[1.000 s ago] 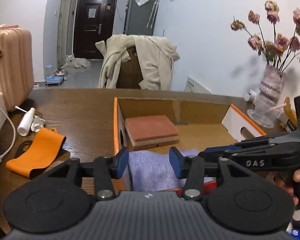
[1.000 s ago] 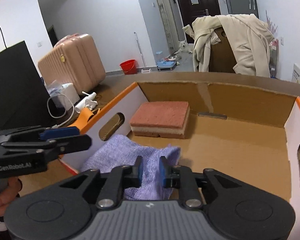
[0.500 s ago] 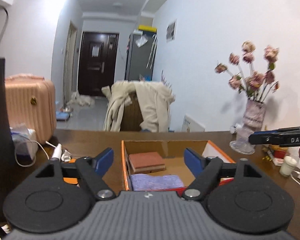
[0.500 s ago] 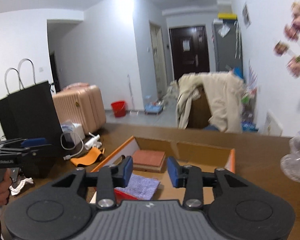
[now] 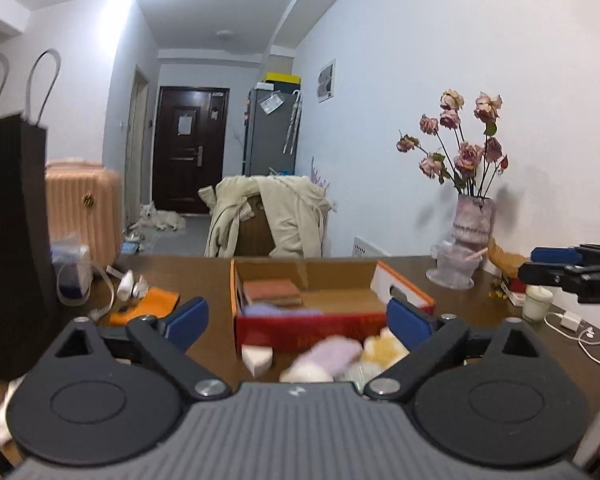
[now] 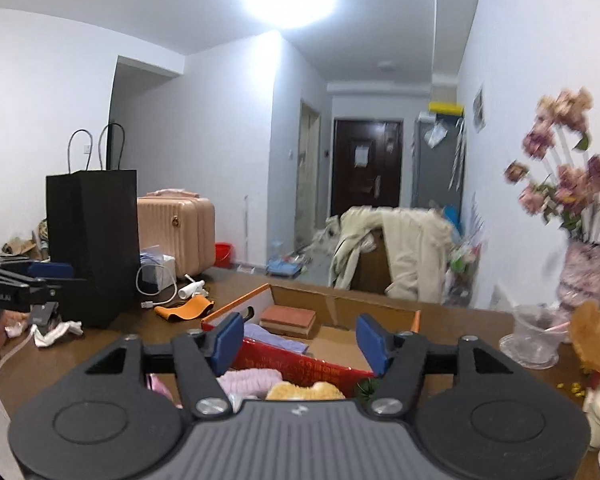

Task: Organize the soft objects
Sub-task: 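Grasp the pink satin scrunchie with the right gripper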

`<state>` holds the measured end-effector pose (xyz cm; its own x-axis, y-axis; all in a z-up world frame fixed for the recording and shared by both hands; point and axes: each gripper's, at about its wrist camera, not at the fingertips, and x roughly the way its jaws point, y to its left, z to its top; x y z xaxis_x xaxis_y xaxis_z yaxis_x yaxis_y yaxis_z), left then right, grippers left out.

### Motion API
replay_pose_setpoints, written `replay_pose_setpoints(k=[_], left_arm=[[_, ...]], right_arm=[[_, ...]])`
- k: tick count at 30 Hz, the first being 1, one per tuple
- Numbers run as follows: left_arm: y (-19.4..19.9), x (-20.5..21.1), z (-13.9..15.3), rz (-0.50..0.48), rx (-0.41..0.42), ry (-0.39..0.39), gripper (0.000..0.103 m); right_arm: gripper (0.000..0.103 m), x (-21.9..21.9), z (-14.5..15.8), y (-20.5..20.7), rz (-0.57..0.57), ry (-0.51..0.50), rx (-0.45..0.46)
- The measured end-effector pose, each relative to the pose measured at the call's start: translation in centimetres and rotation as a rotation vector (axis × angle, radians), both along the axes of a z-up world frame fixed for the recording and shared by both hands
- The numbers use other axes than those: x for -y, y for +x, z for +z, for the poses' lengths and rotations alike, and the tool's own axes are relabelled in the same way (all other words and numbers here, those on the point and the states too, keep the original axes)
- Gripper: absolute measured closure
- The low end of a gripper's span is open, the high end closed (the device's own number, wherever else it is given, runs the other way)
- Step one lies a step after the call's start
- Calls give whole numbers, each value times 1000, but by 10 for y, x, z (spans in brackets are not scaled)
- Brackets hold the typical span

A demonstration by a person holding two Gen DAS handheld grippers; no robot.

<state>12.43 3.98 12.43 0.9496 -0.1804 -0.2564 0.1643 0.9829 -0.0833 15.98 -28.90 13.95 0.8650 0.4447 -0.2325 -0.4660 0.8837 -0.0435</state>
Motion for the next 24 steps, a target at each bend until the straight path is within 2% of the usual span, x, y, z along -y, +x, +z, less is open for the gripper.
replay_pose_setpoints(k=[2,5,10,15,17,18,23,24], left_arm=[[-11,-1,-11,-17,-23,-16,4],[-15,0,-20,-23,-59,-14,4],[-8,-5,-26,-6,-71,-28,4],[16,-10,-49,-3,-137,-37,5],[31,-14,-62,3,-184,-56,10],[40,-17,-68,11,-207,-68,16],[82,-26,-90,13,-276,-135,31],[88,-26,-94,12,-290,-141,38]], right_arm=[[30,-2,-11,-18,20,0,-2],[28,-8,-23,-31,67,2,-21],[29,-20,-28,-26,83,7,-48],[29,-41,-51,-11,117,28,-149],[30,-51,-62,0,114,40,-197],[31,-58,-68,8,115,48,-229],[52,-88,-92,47,85,76,-342],[54,-95,-96,54,75,72,-356]])
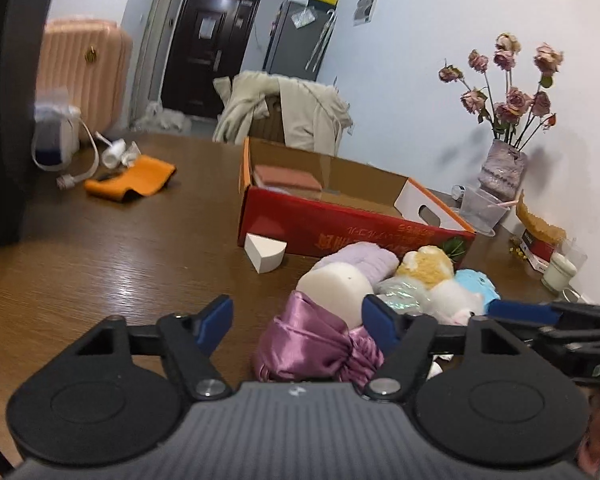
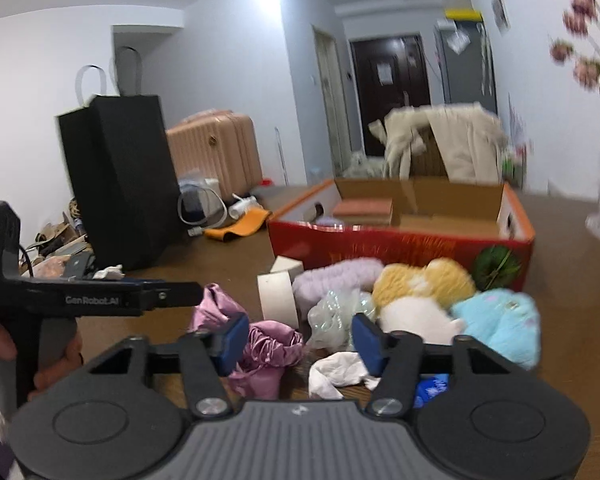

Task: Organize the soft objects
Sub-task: 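Grasp the pink satin scrunchie with the right gripper, then place the pink scrunchie onto the towel in the box, open right gripper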

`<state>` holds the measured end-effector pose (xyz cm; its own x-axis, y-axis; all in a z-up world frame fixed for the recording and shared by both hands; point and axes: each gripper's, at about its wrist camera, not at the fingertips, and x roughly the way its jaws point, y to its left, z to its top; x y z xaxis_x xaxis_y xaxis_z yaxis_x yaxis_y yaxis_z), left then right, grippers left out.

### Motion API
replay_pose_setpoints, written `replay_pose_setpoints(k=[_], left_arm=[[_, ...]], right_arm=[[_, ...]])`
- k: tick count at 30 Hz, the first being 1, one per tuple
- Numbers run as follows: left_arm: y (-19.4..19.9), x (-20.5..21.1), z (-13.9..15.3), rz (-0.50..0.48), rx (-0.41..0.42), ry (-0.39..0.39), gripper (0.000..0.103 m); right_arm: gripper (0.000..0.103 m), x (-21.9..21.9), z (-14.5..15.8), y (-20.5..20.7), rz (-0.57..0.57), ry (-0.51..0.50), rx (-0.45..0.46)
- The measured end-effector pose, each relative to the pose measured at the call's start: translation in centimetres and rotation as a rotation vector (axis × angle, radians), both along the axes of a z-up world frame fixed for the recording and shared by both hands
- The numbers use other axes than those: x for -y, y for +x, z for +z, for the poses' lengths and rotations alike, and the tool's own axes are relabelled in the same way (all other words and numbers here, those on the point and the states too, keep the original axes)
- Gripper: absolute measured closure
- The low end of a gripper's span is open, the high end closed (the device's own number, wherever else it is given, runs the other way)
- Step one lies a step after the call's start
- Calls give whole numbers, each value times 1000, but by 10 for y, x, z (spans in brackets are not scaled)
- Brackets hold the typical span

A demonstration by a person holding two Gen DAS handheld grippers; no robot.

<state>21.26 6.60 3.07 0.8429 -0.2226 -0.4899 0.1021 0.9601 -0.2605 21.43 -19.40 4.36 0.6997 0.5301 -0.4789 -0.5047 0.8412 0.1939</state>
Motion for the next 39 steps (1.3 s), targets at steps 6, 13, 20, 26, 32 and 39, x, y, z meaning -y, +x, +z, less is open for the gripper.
replay_pose_setpoints(k=[6,13,20,26,32,39], left_arm=[[1,-13,-22,-44,-63,-63,66],[-17,-23,-40,-29,-99,-105,63],[-10,-21,-40,-53,-98,-123,69],[-10,-15,-36,-58,-52,-62,44],[6,-6,-36,-171,-61,-134,29],[20,9,-33,-297,-117,-204,85]], right_arm=[[64,-32,-25,24,5,-51,-54],[64,-45,-48,14,29,-56,-112],[89,-46,-52,6,76,-49,-137],[92,-42,-43,4,163,-99,-115],[92,-13,-37,20,273,-134,-165],[93,10,-28,33,261,-113,-178]])
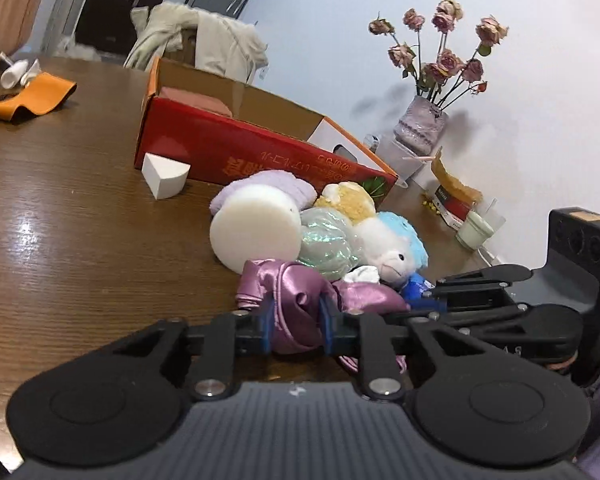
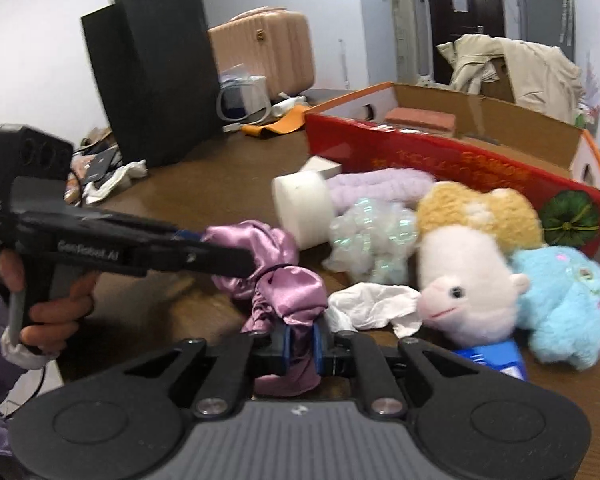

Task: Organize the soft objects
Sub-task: 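Place the pink scrunchie onto the towel in the box, open right gripper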

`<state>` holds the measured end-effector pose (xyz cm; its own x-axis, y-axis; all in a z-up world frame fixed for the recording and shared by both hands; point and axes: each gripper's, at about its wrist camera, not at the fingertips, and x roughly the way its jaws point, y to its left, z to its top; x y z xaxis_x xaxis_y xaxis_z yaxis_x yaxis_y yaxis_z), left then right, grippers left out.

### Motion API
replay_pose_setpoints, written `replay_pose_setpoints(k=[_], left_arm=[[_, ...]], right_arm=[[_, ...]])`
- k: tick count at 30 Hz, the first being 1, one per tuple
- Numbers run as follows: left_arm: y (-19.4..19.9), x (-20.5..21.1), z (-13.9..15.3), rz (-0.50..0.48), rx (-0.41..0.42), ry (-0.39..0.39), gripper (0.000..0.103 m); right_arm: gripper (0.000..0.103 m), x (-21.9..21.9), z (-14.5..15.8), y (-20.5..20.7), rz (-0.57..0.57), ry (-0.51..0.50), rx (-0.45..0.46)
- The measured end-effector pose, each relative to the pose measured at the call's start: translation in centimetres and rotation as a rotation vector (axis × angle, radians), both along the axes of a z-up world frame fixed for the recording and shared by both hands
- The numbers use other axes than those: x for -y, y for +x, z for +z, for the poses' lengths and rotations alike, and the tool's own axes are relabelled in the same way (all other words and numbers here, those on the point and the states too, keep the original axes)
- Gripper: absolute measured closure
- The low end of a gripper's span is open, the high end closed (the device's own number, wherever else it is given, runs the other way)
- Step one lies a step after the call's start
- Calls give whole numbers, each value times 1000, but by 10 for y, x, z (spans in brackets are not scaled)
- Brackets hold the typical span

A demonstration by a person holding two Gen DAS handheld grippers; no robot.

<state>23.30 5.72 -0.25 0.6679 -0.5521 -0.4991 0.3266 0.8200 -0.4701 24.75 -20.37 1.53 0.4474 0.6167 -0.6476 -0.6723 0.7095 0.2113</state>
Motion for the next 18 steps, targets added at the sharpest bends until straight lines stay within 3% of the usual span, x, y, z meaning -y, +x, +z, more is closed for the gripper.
replay_pose_setpoints(k=[1,5,9,13,18], left_arm=[[-2,-1,6,4,5,-14,86],[-1,1,56,13,149,-9,88],[58,0,99,39,226,-5,89],[160,6,104,110,111,86,89],[261,20,65,174,-51,335,87]], right_arm=[[93,4,4,1,1,29,-9],[93,16,42,8,3,145,44],[93,14,87,66,-18,171,170],[93,-15,90,171,-39,70,113],[93,-57,49,291,-68,-70,-47]])
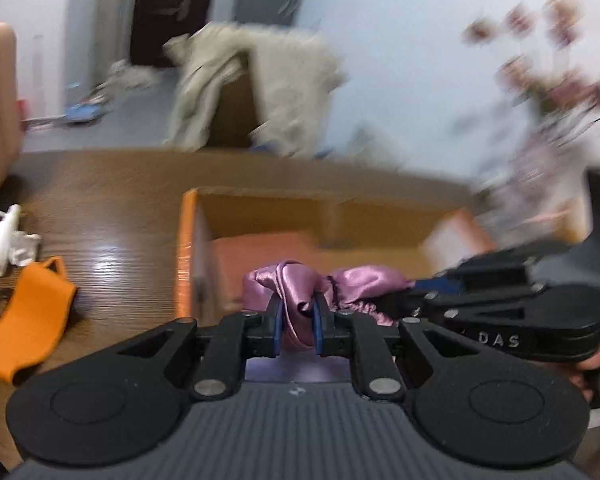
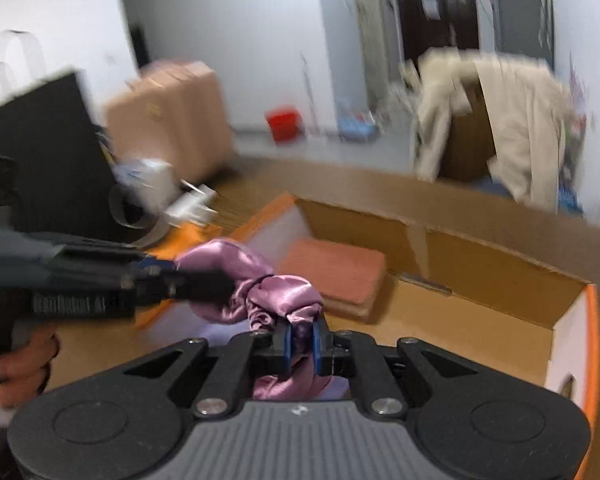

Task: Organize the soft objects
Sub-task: 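Place the pink scrunchie onto the towel in the box, open right gripper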

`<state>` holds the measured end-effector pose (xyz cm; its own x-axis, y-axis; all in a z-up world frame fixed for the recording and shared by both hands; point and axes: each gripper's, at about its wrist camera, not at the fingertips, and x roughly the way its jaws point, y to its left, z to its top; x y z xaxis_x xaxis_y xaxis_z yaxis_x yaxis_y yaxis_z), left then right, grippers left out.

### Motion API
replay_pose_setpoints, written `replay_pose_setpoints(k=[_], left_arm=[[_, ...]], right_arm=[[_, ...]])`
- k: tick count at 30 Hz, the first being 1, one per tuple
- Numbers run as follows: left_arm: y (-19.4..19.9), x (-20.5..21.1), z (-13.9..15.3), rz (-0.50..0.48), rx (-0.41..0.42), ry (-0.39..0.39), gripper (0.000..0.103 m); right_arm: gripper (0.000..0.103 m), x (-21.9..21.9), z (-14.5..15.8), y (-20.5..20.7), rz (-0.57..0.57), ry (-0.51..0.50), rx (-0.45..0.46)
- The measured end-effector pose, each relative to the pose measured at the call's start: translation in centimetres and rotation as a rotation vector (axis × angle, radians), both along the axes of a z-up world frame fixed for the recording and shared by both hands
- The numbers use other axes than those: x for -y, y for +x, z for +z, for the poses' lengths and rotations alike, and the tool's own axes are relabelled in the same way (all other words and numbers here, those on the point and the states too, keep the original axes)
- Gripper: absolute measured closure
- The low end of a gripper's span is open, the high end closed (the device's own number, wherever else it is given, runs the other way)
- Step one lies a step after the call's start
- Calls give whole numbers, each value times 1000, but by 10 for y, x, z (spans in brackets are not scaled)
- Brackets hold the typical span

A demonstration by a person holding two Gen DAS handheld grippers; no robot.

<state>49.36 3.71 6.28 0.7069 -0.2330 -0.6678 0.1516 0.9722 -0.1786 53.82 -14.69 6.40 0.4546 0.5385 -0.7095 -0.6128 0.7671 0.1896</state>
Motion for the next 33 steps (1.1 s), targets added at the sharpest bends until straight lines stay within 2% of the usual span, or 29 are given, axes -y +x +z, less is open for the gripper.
replay_pose_setpoints(k=[3,5,6,8,9,11,12,13,14,15,20,25,27,29,33], left_arm=[[21,13,-23,-27,-38,129,84],[16,19,-29,-44,-4,204,82],[15,20,-30,-42,2,217,82],[19,17,-31,-33,-3,203,73],[18,15,-32,-36,-1,197,72],[16,14,-31,-46,-6,186,59],[14,14,-29,-49,-8,178,47],[11,13,-25,-47,-10,169,43],[7,11,-21,-42,-8,155,43],[5,10,-16,-40,-8,145,43],[-28,-4,23,-20,50,117,43],[-77,-21,84,24,202,95,34],[-101,-26,107,39,257,91,29],[-119,-25,123,45,297,94,26],[-153,-19,145,35,343,93,23]], right_arm=[[93,-22,-27,27,-32,-91,-21],[92,-31,-38,33,-18,-143,-31],[91,-31,-41,31,-19,-129,-54],[90,-27,-40,33,-22,-95,-83],[89,-25,-41,34,-21,-79,-101],[84,-24,-41,37,-24,-78,-104],[83,-23,-39,34,-24,-85,-91],[77,-22,-36,31,-23,-84,-82],[69,-20,-31,27,-23,-80,-76],[66,-17,-27,25,-22,-73,-67],[53,3,18,0,-27,-22,7],[49,40,82,-52,-75,19,125],[44,56,107,-76,-100,14,185],[34,74,128,-100,-137,13,242],[33,102,151,-139,-188,19,292]])
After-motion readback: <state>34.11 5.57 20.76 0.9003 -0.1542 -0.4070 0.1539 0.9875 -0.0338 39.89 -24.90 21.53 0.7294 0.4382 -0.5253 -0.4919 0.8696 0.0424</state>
